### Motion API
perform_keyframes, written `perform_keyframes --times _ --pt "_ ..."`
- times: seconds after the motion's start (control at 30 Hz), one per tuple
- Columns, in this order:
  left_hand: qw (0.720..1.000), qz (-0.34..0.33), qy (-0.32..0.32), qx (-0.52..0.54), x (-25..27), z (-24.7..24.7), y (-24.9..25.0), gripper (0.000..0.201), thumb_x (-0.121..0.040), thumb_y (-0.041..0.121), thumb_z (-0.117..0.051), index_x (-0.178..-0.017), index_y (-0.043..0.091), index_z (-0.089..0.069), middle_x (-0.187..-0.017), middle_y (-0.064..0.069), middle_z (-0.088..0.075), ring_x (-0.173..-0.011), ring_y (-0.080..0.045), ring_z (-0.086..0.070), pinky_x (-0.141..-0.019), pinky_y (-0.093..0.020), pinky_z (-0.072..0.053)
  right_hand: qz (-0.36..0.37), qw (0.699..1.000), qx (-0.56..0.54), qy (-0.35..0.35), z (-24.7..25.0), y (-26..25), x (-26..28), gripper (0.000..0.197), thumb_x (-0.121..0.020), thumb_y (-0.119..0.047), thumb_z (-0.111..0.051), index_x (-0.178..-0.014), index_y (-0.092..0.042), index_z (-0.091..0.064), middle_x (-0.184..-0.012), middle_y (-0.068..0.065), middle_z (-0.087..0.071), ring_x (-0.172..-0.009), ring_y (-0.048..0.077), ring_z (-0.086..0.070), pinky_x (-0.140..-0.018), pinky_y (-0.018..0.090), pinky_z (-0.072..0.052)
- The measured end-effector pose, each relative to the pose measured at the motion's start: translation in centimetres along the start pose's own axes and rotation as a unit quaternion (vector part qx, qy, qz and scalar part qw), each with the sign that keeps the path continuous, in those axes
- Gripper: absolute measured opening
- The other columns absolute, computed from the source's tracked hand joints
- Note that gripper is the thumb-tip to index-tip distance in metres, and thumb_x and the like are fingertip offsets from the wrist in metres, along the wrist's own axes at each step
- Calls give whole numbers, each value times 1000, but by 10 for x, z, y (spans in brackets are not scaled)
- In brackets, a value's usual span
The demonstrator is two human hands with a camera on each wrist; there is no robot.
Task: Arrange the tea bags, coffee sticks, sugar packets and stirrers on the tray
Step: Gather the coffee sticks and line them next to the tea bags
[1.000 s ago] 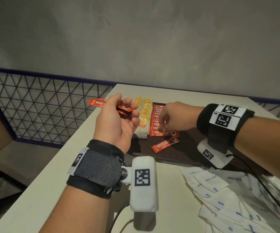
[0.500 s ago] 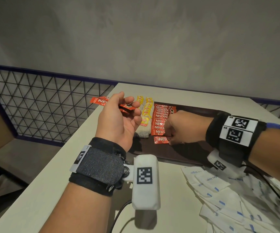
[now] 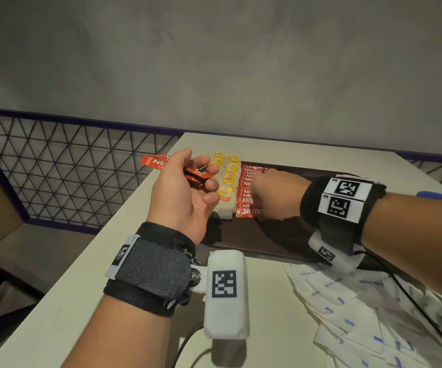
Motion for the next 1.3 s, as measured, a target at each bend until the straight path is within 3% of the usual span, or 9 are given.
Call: perform_keyframes --times 0.13,0.27,0.37,0.43,0.57,0.67,0.83,1.07,1.3 --pt "1000 12 -14 -1 1 -1 -2 40 -103 42 -44 -95 8 -64 -74 -6 -61 -46 -10 -43 -32 -17 -27 -9 1000 -5 7 2 1 -2 30 -89 -31 -77 -110 -11 -70 -97 5 -70 -83 19 -66 -81 32 -61" --pt "998 8 -47 -35 5 -8 -4 51 -103 41 -33 -100 5 -69 -78 -7 -66 -51 -13 -44 -34 -17 -24 -17 998 -53 7 6 8 -1 34 -87 -39 -78 -107 -13 -70 -95 1 -70 -82 17 -66 -68 27 -55" --pt "990 -17 -57 -124 8 -13 -6 56 -105 43 -32 -109 8 -75 -91 -10 -72 -67 -17 -53 -46 -22 -39 -40 979 -190 57 31 23 13 23 -91 -40 -74 -97 -19 -73 -91 -1 -73 -81 13 -68 -69 27 -56" --pt "981 -35 -66 -177 11 -18 -10 56 -106 44 -32 -113 12 -77 -107 -14 -75 -83 -18 -57 -65 -30 -48 -70 920 -377 79 47 33 33 18 -94 -33 -72 -97 -15 -74 -90 3 -75 -79 13 -67 -70 29 -55" --pt "970 -48 -94 -220 16 -28 -19 53 -108 44 -30 -115 21 -77 -113 -6 -77 -104 -19 -67 -88 -39 -49 -40 681 -731 11 51 20 81 28 -95 -25 -68 -112 -4 -72 -93 14 -73 -81 24 -67 -79 37 -56" --pt "961 -44 -124 -243 23 -37 -29 49 -108 42 -34 -117 20 -76 -115 -5 -76 -110 -23 -69 -90 -40 -53 16 639 -768 -17 37 1 105 34 -93 -33 -68 -117 -9 -74 -106 17 -75 -89 26 -69 -86 38 -58" --pt "941 -9 -169 -294 33 -47 -51 46 -106 45 -40 -117 18 -75 -109 -5 -77 -96 -22 -67 -87 -34 -53 -13 555 -831 36 5 0 120 28 -91 -4 -68 -112 15 -65 -91 21 -68 -70 21 -65 -62 24 -59" --pt "947 -20 -163 -278 32 -47 -50 9 -91 25 -69 -92 16 -73 -86 -5 -74 -71 -15 -64 -73 -30 -52 -66 523 -841 120 -10 27 137 21 -88 -4 -72 -106 6 -72 -86 20 -70 -65 19 -62 -56 25 -57" --pt "941 -38 -149 -300 33 -43 -52 17 -68 37 -81 -78 24 -80 -85 -7 -75 -70 -15 -66 -71 -31 -53 -56 542 -829 128 -14 21 141 23 -88 0 -72 -108 9 -67 -81 19 -69 -60 20 -60 -51 26 -53"
Point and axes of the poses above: each hand's wrist, its own x-axis away from the middle knuckle, its own z-axis out of the back of the hand, y = z × x, the point moved 6 cm from there along -x, towards the middle knuckle
